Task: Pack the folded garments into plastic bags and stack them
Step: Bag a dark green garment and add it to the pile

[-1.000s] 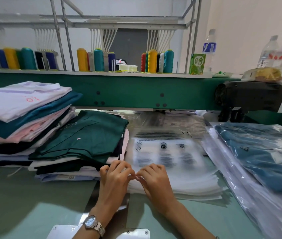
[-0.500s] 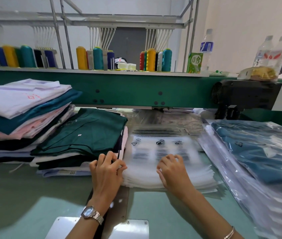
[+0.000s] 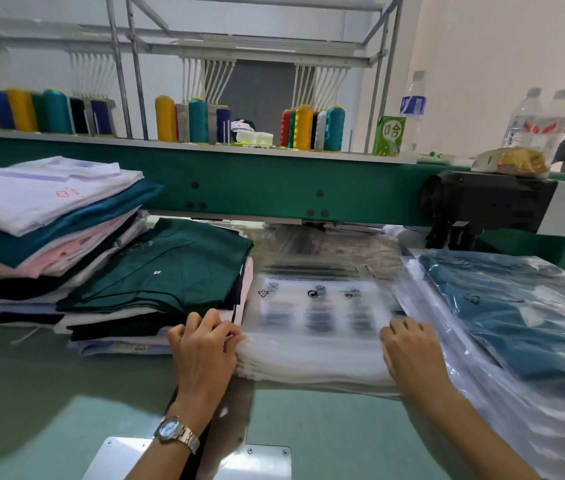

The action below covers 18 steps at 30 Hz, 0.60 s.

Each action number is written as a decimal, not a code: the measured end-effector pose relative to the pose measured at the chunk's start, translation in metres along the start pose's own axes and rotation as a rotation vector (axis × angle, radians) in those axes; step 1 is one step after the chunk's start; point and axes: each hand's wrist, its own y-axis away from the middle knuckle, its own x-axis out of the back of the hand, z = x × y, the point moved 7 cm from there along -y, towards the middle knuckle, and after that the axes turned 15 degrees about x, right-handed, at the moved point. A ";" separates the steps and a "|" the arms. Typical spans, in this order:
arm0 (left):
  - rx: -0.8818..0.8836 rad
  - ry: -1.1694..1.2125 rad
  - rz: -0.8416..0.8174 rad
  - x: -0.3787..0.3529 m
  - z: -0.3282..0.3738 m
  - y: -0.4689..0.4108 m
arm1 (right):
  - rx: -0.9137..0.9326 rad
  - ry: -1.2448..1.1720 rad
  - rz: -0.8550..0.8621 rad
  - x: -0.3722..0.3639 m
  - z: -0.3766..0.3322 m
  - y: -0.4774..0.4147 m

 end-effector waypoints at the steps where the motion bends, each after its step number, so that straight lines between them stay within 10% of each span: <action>1: 0.003 -0.006 -0.002 0.000 -0.001 0.000 | -0.004 -0.002 -0.009 -0.002 0.002 0.001; 18: -0.007 0.045 0.036 0.001 -0.004 0.001 | -0.015 -0.150 -0.272 -0.005 0.003 -0.009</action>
